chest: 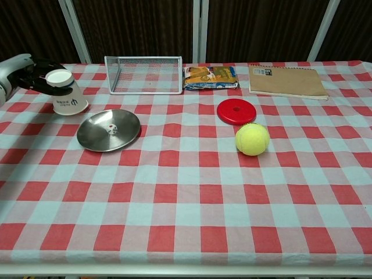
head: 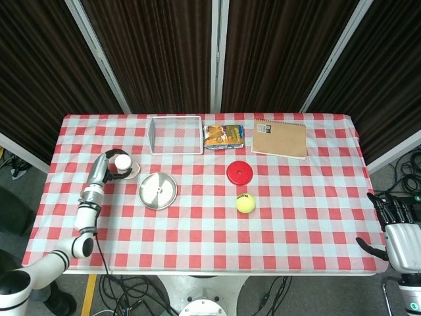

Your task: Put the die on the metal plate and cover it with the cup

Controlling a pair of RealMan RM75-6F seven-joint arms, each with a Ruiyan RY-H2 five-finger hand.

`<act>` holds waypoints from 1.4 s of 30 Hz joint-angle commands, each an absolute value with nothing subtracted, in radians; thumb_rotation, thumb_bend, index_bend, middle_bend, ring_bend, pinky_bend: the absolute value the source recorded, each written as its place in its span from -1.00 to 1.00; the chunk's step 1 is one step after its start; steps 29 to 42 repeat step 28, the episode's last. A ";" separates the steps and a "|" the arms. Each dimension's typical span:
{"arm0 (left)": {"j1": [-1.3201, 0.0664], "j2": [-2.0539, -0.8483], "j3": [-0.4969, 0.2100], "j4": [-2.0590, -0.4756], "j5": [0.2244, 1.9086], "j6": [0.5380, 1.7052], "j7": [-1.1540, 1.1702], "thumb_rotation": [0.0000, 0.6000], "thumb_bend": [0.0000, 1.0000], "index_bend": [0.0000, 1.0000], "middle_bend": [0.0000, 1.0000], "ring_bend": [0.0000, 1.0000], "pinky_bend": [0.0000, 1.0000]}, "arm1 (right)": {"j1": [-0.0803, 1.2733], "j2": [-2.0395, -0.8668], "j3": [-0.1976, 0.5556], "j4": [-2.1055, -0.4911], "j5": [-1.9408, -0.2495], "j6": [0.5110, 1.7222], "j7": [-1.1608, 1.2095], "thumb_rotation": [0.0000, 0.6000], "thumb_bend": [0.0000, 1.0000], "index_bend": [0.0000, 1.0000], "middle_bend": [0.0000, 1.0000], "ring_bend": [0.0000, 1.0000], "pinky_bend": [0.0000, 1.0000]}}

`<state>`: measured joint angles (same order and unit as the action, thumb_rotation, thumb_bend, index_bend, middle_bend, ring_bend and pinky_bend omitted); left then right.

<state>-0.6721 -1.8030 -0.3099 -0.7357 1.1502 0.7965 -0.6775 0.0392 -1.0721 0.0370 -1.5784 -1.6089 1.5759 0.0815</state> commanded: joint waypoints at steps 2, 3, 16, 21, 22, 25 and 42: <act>-0.672 -1.821 -0.311 -0.720 1.151 0.815 -0.646 1.00 -0.57 -0.59 -0.66 -0.85 -0.86 | 0.035 -1.069 0.038 -1.574 -1.609 1.585 0.089 1.00 -0.93 -0.96 -0.68 -1.00 -0.81; -0.666 -1.820 -0.309 -0.723 1.156 0.834 -0.634 1.00 -0.59 -0.67 -0.71 -0.87 -0.87 | 0.034 -1.068 0.038 -1.572 -1.609 1.587 0.091 1.00 -0.93 -0.96 -0.68 -1.00 -0.82; -0.393 -1.466 -0.163 -1.142 1.281 1.241 -0.214 1.00 -0.66 -0.78 -0.76 -0.90 -0.89 | 0.010 -1.092 0.046 -1.463 -1.575 1.609 0.210 1.00 -0.91 -0.96 -0.78 -1.00 -0.82; -0.266 -1.341 -0.089 -1.311 1.303 1.370 -0.082 1.00 -0.66 -0.74 -0.76 -0.90 -0.90 | 0.020 -1.114 0.044 -1.432 -1.575 1.589 0.243 1.00 -0.87 -0.96 -0.80 -1.00 -0.81; -0.236 -1.317 -0.073 -1.348 1.304 1.395 -0.067 1.00 -0.66 -0.73 -0.76 -0.90 -0.91 | 0.022 -1.119 0.041 -1.433 -1.585 1.592 0.251 1.00 -0.87 -0.96 -0.79 -1.00 -0.81; -0.174 -1.278 -0.042 -1.426 1.315 1.457 -0.044 1.00 -0.66 -0.72 -0.76 -0.90 -0.91 | 0.022 -1.126 0.035 -1.439 -1.609 1.606 0.263 1.00 -0.87 -0.96 -0.75 -1.00 -0.81; -0.111 -1.266 -0.016 -1.497 1.334 1.537 -0.008 1.00 -0.66 -0.68 -0.76 -0.90 -0.91 | 0.026 -1.126 0.030 -1.449 -1.622 1.603 0.250 1.00 -0.87 -0.96 -0.74 -1.00 -0.81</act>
